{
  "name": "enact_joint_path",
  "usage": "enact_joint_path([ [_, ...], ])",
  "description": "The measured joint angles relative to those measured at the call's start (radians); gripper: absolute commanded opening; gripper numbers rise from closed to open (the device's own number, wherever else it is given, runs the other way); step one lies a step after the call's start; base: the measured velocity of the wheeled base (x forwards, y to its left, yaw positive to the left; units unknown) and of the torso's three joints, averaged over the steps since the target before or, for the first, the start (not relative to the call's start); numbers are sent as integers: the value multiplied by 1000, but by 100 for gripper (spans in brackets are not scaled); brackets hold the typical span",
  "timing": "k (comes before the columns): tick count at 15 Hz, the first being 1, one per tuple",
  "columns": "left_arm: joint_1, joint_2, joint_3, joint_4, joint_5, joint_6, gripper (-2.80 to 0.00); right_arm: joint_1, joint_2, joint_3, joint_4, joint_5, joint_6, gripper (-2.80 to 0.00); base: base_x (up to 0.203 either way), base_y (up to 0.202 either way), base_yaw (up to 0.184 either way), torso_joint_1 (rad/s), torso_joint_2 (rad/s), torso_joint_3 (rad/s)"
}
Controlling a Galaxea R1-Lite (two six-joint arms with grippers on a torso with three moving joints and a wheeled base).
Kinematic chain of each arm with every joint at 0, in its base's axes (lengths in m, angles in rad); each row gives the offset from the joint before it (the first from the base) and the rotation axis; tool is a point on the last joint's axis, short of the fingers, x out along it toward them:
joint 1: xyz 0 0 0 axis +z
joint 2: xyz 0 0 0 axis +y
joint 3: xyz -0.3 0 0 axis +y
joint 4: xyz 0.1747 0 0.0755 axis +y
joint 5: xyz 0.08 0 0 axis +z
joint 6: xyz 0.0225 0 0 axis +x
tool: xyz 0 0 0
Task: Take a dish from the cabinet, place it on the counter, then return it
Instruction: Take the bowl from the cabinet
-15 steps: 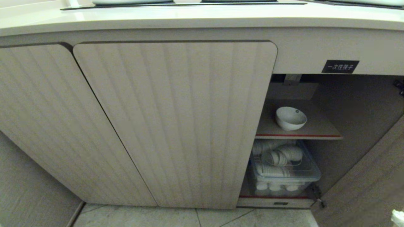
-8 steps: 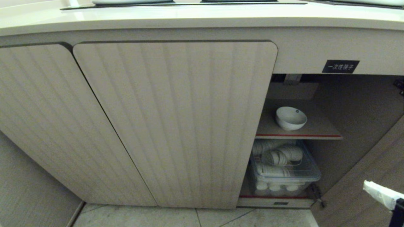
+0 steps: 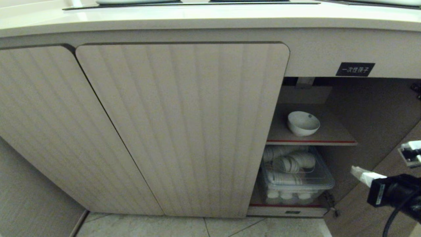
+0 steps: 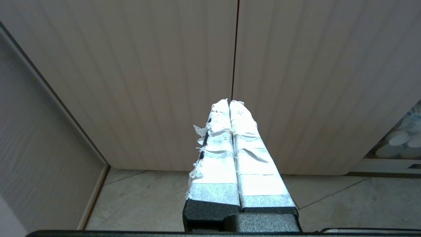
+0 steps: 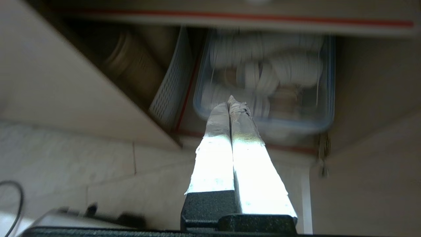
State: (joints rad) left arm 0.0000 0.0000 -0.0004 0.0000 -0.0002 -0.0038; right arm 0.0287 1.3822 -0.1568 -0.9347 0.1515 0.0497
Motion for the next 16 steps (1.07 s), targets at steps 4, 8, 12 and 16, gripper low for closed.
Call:
enact_joint_path([
  [4, 0, 0, 0, 0, 0, 0, -280, -2, 199, -26, -262, -3, 20, -280, 0, 0, 0, 0, 0, 0],
  [8, 0, 0, 0, 0, 0, 0, -280, -11, 315, -96, -348, -14, 28, -280, 0, 0, 0, 0, 0, 0],
  [12, 0, 0, 0, 0, 0, 0, -280, -21, 388, -162, -352, -32, 27, -280, 0, 0, 0, 0, 0, 0],
  [16, 0, 0, 0, 0, 0, 0, -280, -36, 424, -203, -354, -32, 28, -280, 0, 0, 0, 0, 0, 0],
])
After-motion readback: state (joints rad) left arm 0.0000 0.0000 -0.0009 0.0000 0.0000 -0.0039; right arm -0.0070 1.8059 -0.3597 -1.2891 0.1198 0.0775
